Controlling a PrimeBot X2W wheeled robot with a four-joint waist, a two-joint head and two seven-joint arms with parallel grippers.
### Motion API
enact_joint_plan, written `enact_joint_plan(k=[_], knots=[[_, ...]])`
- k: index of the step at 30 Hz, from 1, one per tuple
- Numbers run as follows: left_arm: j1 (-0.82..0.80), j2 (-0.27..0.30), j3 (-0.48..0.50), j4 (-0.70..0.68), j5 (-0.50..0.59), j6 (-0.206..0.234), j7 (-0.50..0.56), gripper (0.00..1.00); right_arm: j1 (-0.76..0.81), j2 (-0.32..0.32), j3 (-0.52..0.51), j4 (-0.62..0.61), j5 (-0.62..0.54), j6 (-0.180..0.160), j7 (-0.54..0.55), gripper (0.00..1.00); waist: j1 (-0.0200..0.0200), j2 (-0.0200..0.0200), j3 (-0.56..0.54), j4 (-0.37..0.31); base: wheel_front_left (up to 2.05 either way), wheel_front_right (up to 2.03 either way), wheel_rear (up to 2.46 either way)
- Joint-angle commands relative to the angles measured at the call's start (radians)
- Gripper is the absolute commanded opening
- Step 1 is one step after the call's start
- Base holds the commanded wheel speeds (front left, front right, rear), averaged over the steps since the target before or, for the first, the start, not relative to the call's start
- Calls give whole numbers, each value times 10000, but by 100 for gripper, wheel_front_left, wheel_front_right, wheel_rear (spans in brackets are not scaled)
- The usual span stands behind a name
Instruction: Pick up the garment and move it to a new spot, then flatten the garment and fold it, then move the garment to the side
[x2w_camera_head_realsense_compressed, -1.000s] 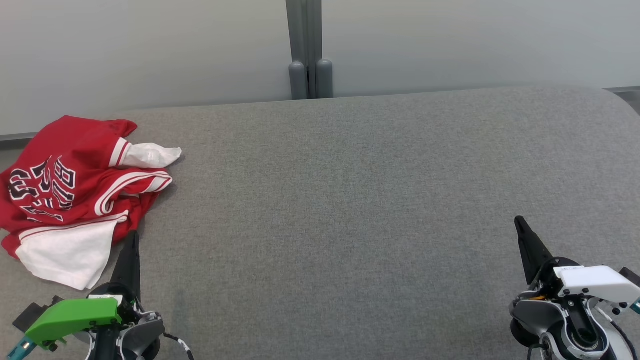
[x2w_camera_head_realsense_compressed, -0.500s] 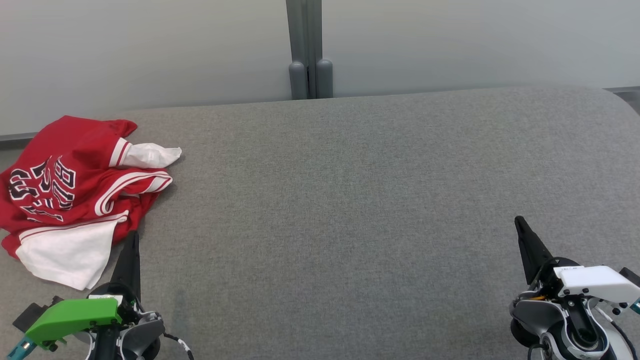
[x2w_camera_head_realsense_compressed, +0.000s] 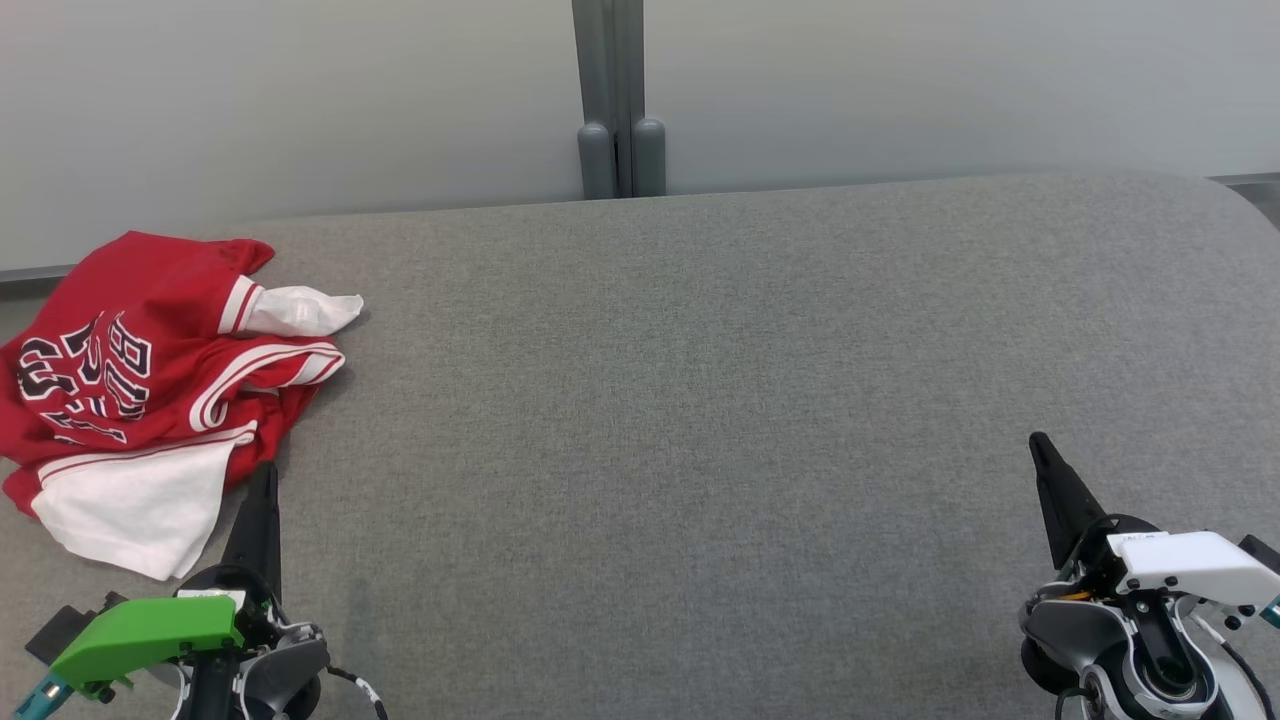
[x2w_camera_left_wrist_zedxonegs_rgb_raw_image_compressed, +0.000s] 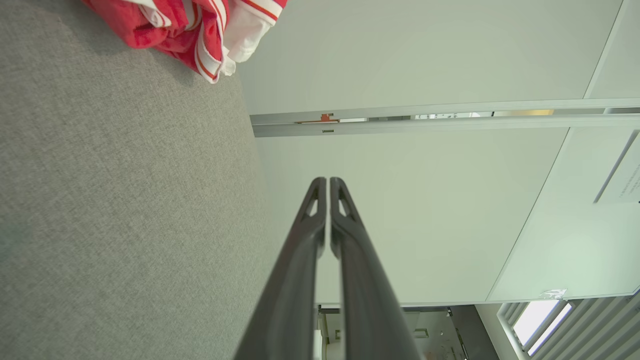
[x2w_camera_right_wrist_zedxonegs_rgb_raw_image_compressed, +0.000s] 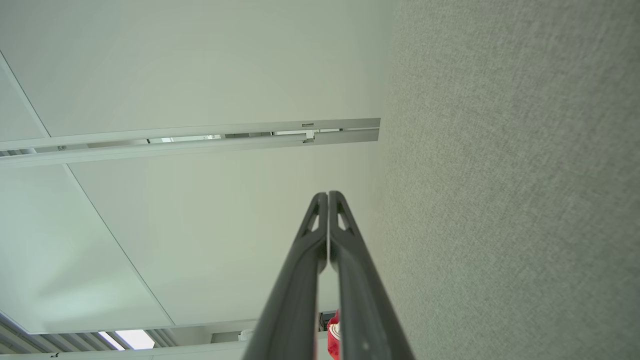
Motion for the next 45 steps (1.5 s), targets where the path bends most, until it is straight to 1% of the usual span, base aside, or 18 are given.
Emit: enact_joint_plan(k=[1, 33, 34, 37, 45], knots=[[-112, 16, 20, -17, -4, -42, 37, 0, -53, -9, -3, 12, -36, 4, 17, 0, 0, 0, 0, 0, 0, 0, 0], [-112, 16, 20, -17, -4, -42, 37, 0, -53, -9, -3, 12, -36, 4, 17, 0, 0, 0, 0, 0, 0, 0, 0], [0, -2, -1, 3, 1, 0, -3, 100, 0, 0, 1, 0, -2, 0, -2, 100, 0, 0, 0, 0, 0, 0, 0], [192, -65, -26, 256, 1, 4, -5, 100, 200, 67, 18, 242, 1, -2, -3, 100, 0, 0, 0, 0, 0, 0, 0], [179, -55, -201, 95, 545, 1, -414, 100, 237, 57, 310, -27, -441, -1, -414, 100, 0, 0, 10, 5, 0, 0, 0]])
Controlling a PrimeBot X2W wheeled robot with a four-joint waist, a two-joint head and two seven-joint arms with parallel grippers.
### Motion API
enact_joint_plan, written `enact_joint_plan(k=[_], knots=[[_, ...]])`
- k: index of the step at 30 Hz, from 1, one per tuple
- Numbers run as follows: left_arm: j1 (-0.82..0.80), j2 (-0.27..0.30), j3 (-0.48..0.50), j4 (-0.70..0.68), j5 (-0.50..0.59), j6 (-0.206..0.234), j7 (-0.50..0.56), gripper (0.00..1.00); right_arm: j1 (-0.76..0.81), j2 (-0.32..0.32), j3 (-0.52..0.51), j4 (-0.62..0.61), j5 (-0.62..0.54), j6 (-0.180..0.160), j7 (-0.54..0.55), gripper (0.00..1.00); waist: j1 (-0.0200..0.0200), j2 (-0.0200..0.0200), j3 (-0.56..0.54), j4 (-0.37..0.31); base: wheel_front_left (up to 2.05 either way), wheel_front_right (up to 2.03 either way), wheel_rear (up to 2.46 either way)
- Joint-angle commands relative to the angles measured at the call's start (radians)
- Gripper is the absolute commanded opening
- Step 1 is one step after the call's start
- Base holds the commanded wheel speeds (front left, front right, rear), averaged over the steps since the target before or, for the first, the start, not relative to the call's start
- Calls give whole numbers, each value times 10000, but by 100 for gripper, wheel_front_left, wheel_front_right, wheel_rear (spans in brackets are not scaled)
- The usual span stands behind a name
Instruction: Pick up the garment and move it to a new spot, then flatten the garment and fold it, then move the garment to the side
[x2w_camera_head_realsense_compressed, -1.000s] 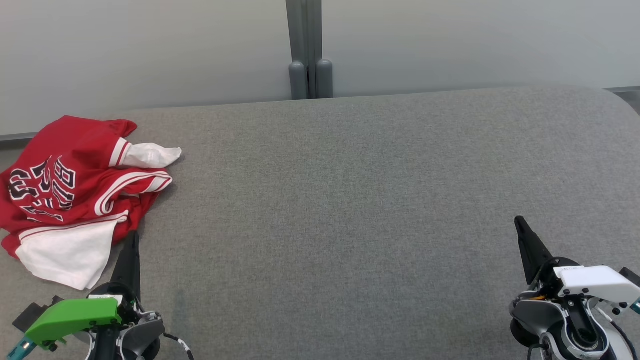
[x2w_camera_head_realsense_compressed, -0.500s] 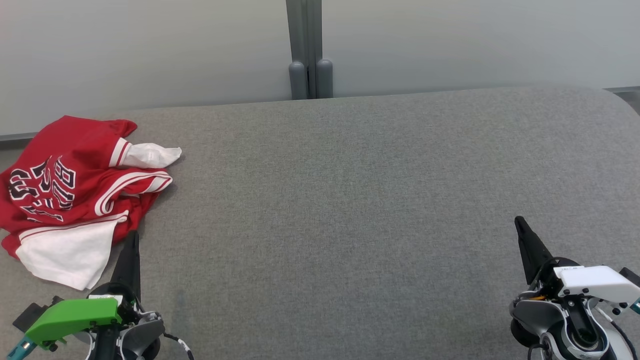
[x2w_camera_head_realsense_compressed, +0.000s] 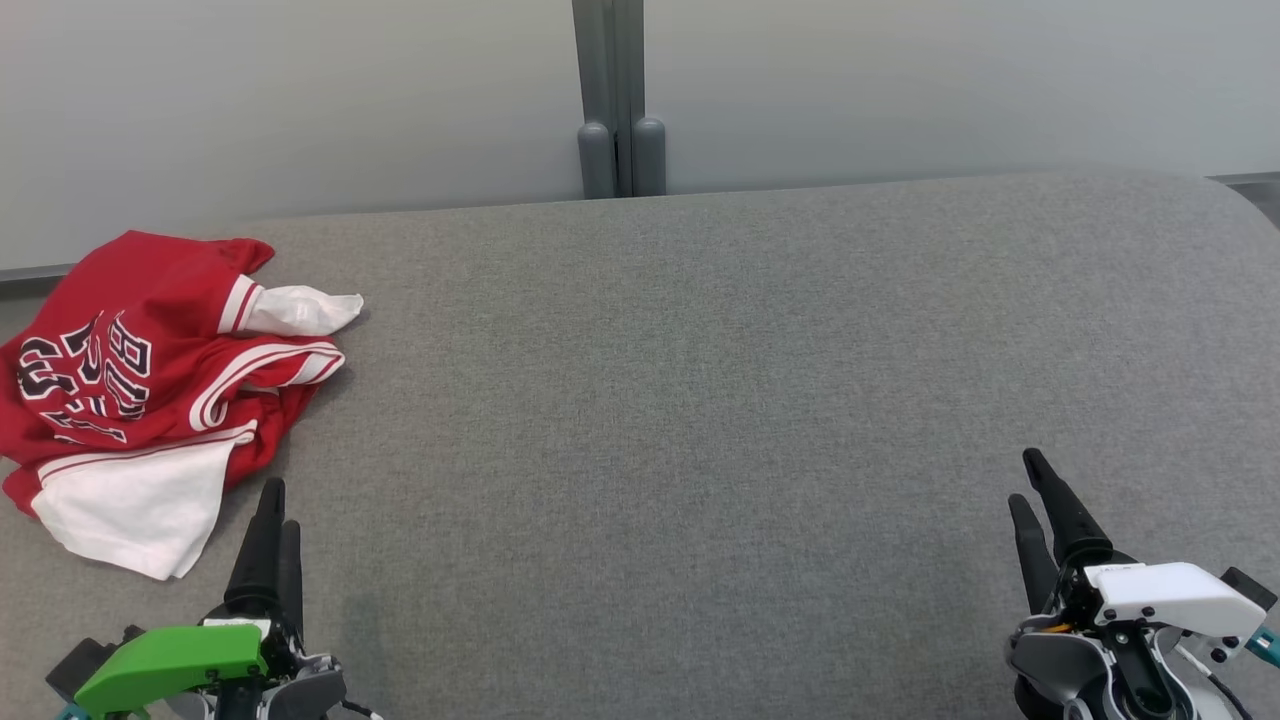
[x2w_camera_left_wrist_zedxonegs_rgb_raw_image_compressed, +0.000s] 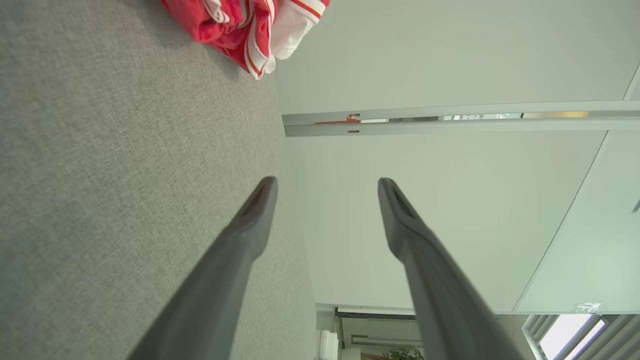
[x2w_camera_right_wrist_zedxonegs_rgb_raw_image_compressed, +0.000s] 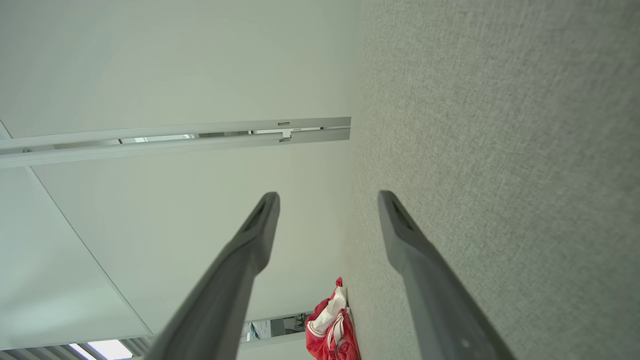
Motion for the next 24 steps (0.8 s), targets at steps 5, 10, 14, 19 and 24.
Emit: enact_joint_plan(k=[5, 10, 14, 19, 24], knots=[[-223, 57, -81, -331, 912, 3, -316, 100, -155, -49, 179, -416, -652, 3, -334, 100, 0, -1, 7, 6, 0, 0, 0], [-237, 63, -146, -492, 1715, 74, -532, 100, -145, -55, 274, -572, -1249, 3, -553, 100, 0, -1, 12, 9, 0, 0, 0], [-231, 68, -219, -627, 2492, 153, -703, 100, -141, -59, 363, -693, -1851, 3, -723, 100, 0, -1, 17, 9, 0, 0, 0], [-227, 75, -343, -791, 3552, 264, -911, 100, -137, -65, 497, -855, -2730, 4, -928, 100, 0, -1, 33, 14, 0, 0, 0], [-227, 80, -457, -911, 4536, 362, -1099, 100, -127, -70, 643, -986, -3615, 4, -1118, 100, 0, -1, 44, 25, 0, 0, 0]])
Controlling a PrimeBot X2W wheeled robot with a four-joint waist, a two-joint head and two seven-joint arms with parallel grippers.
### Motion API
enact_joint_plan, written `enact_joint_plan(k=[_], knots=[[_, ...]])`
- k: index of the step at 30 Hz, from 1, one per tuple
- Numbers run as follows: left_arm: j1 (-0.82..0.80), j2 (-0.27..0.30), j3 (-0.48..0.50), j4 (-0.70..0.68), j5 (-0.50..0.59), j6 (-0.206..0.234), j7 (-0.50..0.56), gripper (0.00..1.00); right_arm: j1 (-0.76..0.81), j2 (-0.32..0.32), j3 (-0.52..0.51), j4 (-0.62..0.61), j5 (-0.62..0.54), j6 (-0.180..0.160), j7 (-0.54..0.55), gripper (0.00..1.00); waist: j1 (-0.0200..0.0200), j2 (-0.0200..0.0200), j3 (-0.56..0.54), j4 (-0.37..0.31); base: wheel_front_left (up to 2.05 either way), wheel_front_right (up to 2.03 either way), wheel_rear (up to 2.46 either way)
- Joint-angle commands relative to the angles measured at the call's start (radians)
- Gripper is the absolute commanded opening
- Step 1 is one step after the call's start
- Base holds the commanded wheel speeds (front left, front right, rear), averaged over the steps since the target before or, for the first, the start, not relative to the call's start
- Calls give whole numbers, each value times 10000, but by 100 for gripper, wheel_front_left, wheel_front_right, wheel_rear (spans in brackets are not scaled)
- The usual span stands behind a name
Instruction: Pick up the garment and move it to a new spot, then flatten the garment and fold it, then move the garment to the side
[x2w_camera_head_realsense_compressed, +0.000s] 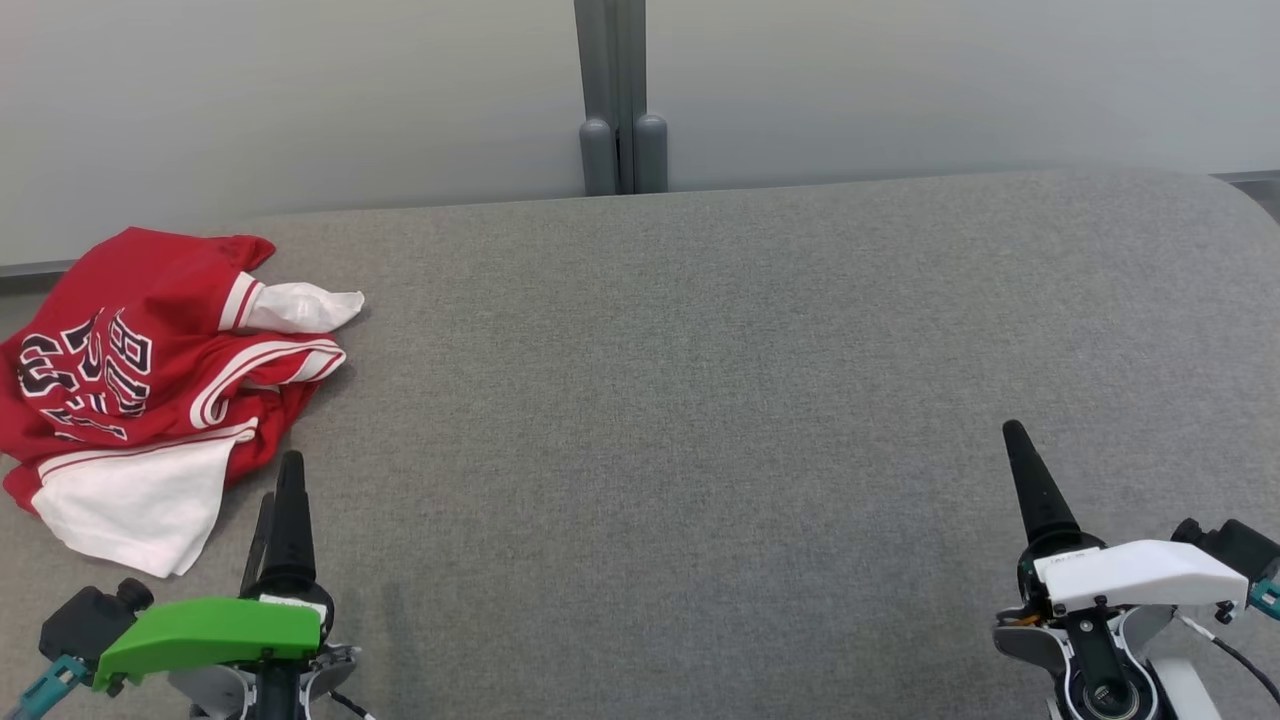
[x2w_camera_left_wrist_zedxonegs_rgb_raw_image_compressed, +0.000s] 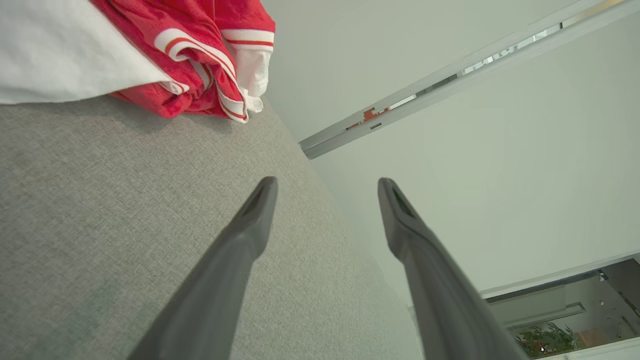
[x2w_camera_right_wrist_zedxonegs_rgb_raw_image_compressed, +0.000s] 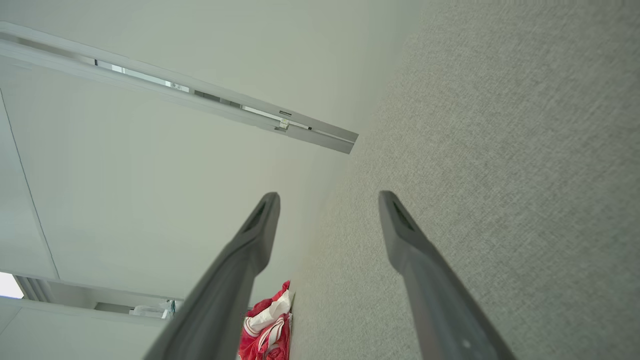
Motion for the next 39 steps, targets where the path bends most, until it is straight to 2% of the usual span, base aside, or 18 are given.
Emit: enact_joint_plan(k=[1, 16, 39], knots=[[-210, 74, -57, -197, 551, 54, -122, 100, -122, -58, 78, -231, -420, 4, -125, 100, 0, 0, 1, 3, 0, 0, 0], [-73, 110, -361, -308, 3645, 271, -641, 100, -12, -73, 432, -537, -2869, 5, -647, 100, 0, 0, 6, 19, 0, 0, 0], [95, 153, -711, -422, 6594, 392, -1306, 100, 159, -89, 728, -577, -5845, 6, -1311, 100, 0, 0, -34, 61, 0, 0, 0]])
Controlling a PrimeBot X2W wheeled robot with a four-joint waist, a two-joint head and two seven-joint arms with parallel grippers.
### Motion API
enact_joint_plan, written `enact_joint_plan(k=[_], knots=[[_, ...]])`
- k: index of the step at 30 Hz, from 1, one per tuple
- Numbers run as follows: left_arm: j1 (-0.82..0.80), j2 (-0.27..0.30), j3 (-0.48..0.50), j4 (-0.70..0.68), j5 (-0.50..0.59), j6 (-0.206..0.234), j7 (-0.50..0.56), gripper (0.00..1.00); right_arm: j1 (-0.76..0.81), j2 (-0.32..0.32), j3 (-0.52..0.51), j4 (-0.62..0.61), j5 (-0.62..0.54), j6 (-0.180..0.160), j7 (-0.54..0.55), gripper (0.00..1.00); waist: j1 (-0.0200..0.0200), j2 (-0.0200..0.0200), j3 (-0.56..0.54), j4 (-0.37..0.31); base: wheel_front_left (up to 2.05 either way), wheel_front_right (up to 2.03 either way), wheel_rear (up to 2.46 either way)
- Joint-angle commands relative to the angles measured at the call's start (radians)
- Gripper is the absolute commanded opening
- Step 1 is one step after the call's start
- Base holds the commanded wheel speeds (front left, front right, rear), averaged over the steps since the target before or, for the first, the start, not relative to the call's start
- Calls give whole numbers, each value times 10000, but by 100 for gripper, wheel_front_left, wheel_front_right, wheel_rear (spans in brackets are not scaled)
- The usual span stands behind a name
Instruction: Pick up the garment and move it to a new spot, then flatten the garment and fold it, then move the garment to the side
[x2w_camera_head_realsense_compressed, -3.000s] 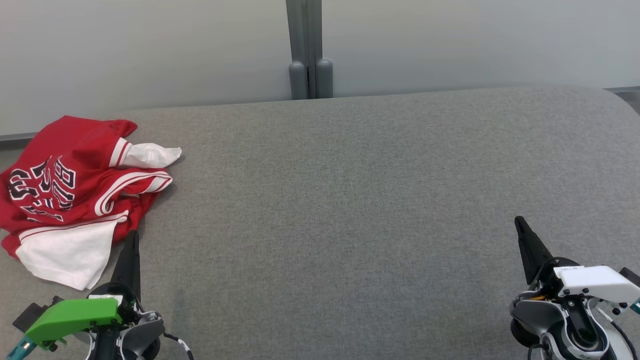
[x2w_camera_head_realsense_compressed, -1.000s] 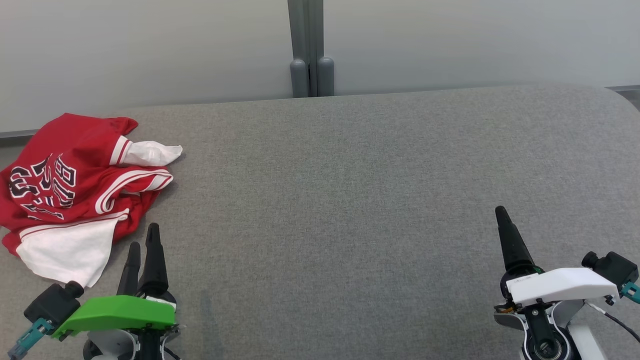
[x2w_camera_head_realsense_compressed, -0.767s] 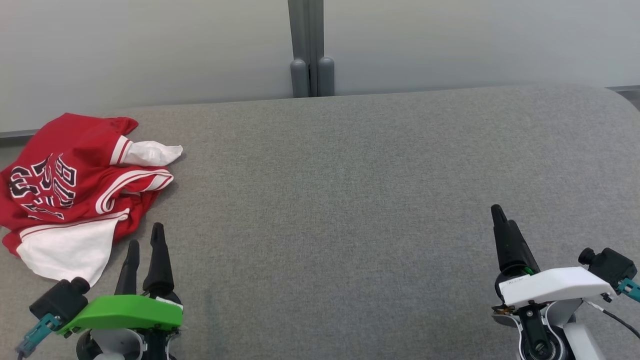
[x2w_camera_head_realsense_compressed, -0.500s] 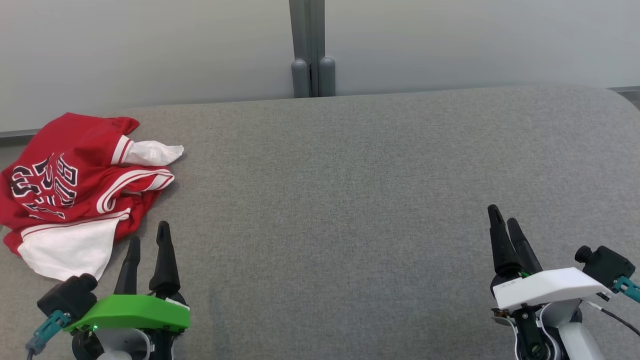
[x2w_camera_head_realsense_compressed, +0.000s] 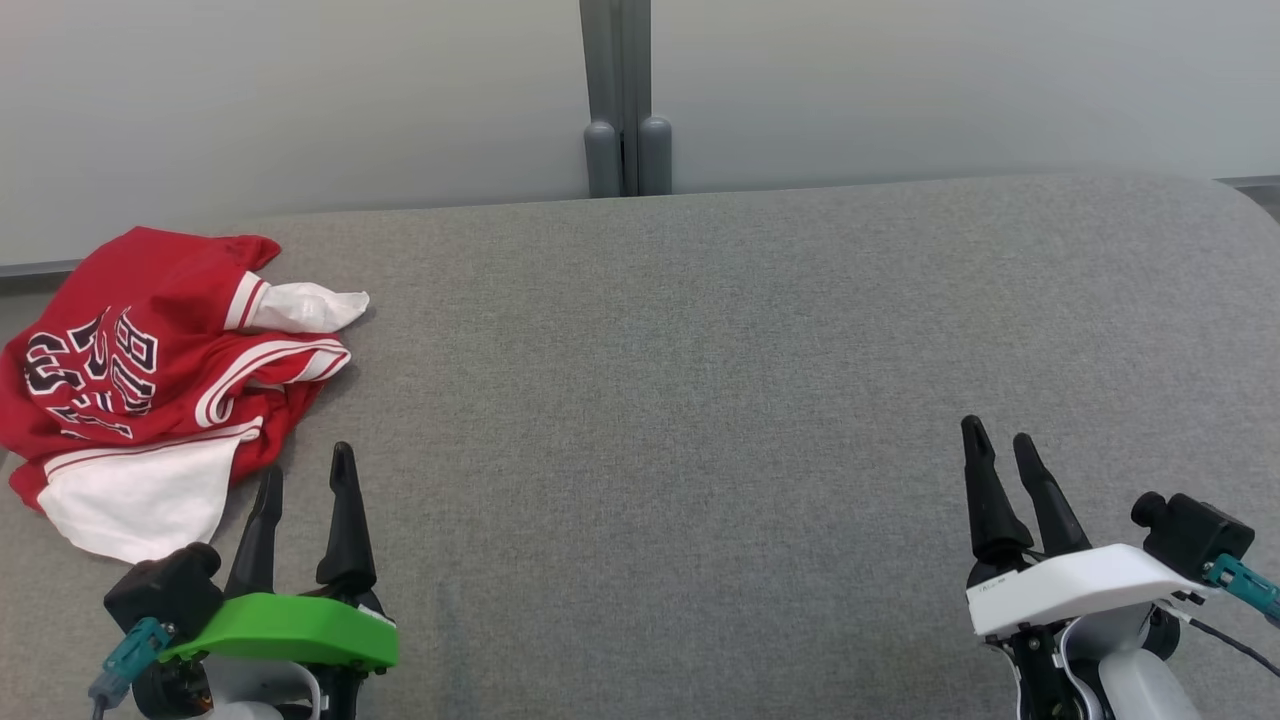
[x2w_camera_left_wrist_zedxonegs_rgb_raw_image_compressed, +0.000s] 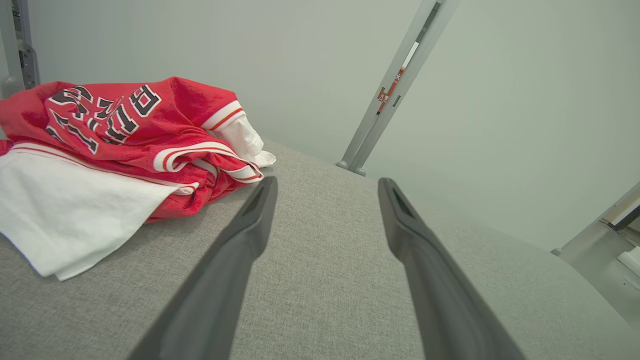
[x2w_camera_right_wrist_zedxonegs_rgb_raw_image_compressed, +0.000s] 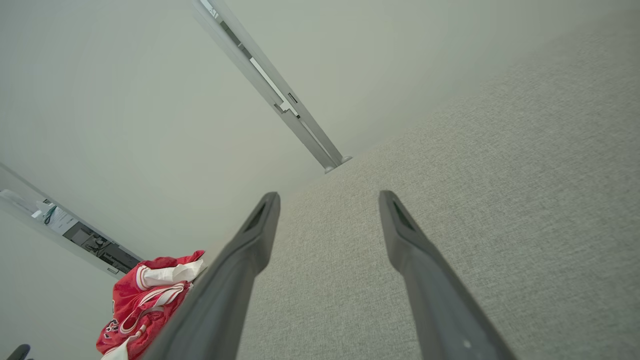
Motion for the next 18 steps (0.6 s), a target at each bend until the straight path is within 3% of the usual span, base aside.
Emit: enact_joint_plan(k=[1, 18], knots=[[0, 93, -34, -103, 355, 61, -108, 100, 0, -58, 36, -116, -283, 4, -114, 100, 0, -1, 1, 5, 0, 0, 0], [15, 102, -276, 34, 1990, 116, -515, 100, 10, -70, 225, -98, -1874, 5, -512, 100, 0, -1, -20, 62, 0, 0, 0]])
